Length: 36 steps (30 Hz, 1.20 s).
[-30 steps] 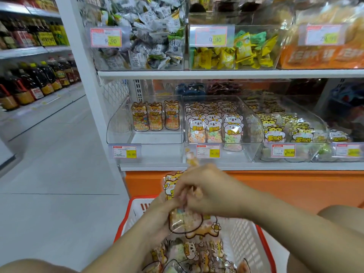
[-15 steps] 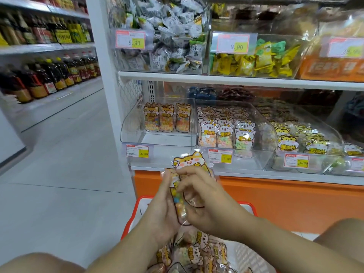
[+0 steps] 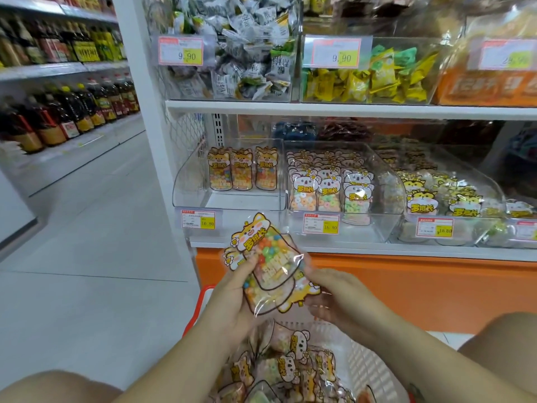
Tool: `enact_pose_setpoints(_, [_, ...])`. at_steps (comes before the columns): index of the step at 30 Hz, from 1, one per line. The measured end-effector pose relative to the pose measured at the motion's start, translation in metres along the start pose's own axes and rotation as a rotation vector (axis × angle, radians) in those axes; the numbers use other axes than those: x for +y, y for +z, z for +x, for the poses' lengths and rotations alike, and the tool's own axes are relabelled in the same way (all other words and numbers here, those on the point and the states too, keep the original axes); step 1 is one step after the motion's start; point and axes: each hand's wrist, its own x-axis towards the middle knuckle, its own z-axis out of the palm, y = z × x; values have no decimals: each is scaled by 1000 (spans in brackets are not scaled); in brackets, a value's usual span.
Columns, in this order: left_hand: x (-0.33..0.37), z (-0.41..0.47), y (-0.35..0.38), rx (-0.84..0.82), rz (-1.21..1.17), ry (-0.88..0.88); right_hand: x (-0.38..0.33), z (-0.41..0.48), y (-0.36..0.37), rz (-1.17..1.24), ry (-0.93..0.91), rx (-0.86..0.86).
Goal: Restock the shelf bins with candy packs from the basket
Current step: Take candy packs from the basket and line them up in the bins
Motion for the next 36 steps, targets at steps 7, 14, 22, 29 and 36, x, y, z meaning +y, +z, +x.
enact_pose_setpoints(7, [0,0,2,-52,-7,55,-13,-7,6,-334,-340,127])
enact_pose_setpoints(14, [10,6,-8,-61,56,128,-60,-8,-24,27,-562,449])
enact_pose_setpoints(22, [30,4,-17,-125,437,154,-120,-14,-3,-722,-720,38])
enact_pose_setpoints(29, [20,-6,-15,-320,444,-35,-75,24,22,-1134,-796,22])
enact_pose_setpoints(36, [35,-2,-11,-213,604,223,-76,31,38,-666,-553,230])
